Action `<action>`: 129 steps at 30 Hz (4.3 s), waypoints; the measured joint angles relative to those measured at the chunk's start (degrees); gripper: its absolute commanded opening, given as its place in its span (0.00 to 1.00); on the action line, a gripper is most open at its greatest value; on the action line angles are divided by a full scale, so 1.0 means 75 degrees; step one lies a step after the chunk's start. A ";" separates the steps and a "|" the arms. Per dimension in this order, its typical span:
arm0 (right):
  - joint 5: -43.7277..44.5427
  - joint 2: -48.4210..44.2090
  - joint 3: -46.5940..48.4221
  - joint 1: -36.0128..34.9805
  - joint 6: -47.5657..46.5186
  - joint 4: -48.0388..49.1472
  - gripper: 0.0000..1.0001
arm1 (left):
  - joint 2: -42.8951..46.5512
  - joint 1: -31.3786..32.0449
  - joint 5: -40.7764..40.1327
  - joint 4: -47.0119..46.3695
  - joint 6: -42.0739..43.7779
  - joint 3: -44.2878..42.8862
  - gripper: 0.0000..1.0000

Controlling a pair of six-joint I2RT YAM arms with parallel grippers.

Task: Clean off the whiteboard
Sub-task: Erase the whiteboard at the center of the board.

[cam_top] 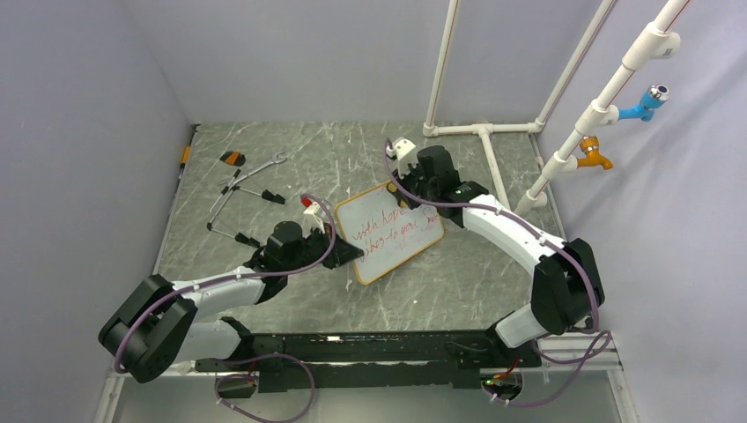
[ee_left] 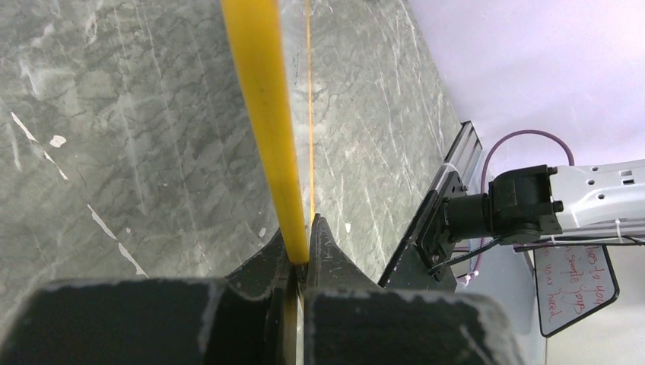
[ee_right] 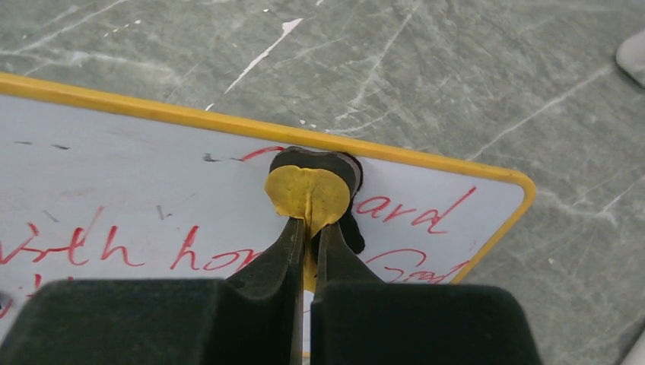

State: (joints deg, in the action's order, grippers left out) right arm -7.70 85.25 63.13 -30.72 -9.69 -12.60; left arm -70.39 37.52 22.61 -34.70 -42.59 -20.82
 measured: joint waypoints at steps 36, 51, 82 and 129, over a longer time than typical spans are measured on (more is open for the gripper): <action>-0.0189 0.0251 0.0484 -0.0358 -0.1545 -0.0335 0.00 | 0.0256 -0.0044 -0.0259 0.0723 0.0166 -0.0085 0.00; -0.1084 0.0187 0.0373 0.0192 -0.2043 -0.0577 0.00 | 0.0396 -0.0041 -0.0198 0.0804 0.0350 -0.0085 0.00; -0.1451 -0.0044 -0.0189 0.0618 -0.0312 -0.0236 0.00 | 0.0425 -0.0017 -0.0178 0.0589 0.0554 -0.0006 0.00; -0.2057 -0.0047 -0.0277 0.0723 -0.0548 -0.0315 0.00 | 0.0423 -0.0026 0.0000 0.0367 0.0790 -0.0003 0.00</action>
State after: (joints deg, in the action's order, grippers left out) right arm -23.14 84.90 61.06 -25.30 -13.80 -14.96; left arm -67.22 37.32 22.61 -31.94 -36.67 -20.84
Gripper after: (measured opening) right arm 0.040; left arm 0.052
